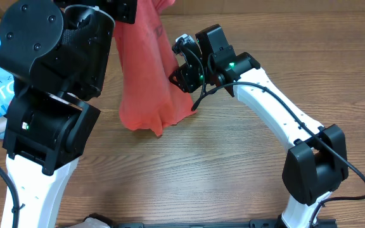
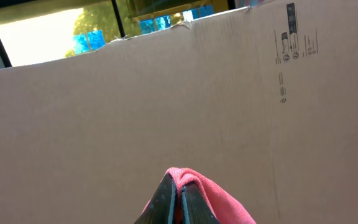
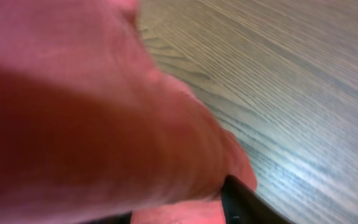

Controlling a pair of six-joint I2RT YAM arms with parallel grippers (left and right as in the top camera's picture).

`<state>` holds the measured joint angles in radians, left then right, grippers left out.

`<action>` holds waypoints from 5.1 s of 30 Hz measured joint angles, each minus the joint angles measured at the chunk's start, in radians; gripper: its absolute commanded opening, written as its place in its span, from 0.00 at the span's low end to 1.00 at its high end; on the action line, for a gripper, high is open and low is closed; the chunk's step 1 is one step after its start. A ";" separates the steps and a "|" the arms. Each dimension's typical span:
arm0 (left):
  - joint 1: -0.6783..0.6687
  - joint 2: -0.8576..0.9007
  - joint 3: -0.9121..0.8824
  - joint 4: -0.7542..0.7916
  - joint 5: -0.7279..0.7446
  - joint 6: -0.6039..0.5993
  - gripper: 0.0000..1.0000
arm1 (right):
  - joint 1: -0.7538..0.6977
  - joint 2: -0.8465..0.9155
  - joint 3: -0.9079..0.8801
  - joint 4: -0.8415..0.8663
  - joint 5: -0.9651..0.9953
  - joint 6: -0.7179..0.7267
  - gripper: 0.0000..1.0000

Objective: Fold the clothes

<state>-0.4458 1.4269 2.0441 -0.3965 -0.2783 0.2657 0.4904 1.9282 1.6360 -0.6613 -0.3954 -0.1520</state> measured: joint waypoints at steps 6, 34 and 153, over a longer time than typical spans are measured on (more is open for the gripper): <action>0.000 0.000 0.000 -0.001 -0.002 0.000 0.04 | 0.000 0.000 0.000 0.008 -0.014 -0.006 0.04; 0.010 0.272 0.006 0.286 -0.059 -0.158 0.04 | -0.501 -0.548 0.369 -0.327 0.650 0.154 0.04; 0.006 0.296 -0.975 -0.152 0.320 -0.455 0.81 | -0.333 -0.128 0.380 -0.641 0.481 0.388 0.47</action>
<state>-0.4400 1.7226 1.0687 -0.5484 0.0422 -0.1898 0.1577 1.8000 2.0159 -1.3025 0.0853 0.2356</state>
